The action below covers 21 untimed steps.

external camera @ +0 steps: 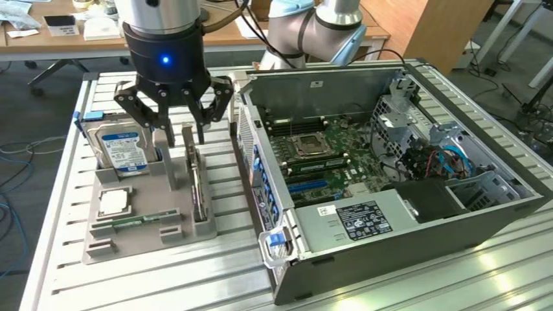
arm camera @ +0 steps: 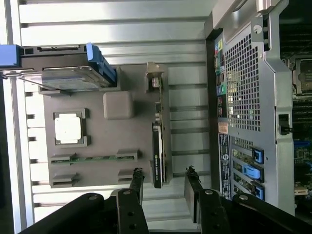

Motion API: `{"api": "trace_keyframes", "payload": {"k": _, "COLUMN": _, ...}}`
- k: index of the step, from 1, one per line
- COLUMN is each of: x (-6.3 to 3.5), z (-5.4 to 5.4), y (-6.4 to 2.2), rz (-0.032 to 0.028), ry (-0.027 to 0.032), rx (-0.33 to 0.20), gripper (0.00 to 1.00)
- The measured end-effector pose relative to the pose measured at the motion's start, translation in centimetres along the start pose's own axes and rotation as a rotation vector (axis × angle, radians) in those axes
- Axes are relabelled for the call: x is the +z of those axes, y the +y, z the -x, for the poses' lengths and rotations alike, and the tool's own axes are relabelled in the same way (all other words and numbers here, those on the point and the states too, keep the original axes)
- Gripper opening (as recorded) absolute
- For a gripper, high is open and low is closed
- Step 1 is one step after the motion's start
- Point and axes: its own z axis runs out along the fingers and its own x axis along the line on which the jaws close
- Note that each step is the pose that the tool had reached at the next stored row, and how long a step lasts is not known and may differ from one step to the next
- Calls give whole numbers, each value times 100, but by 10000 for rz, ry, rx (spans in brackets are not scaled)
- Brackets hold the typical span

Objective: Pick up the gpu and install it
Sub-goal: 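Pick up the gpu and move the gpu toward the slot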

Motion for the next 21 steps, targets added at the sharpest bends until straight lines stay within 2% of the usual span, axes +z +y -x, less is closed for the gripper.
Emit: {"api": "trace_keyframes", "payload": {"k": 21, "x": 339, "z": -7, "y": -17, "rz": -1, "ry": 0, "rx": -1, "gripper": 47}}
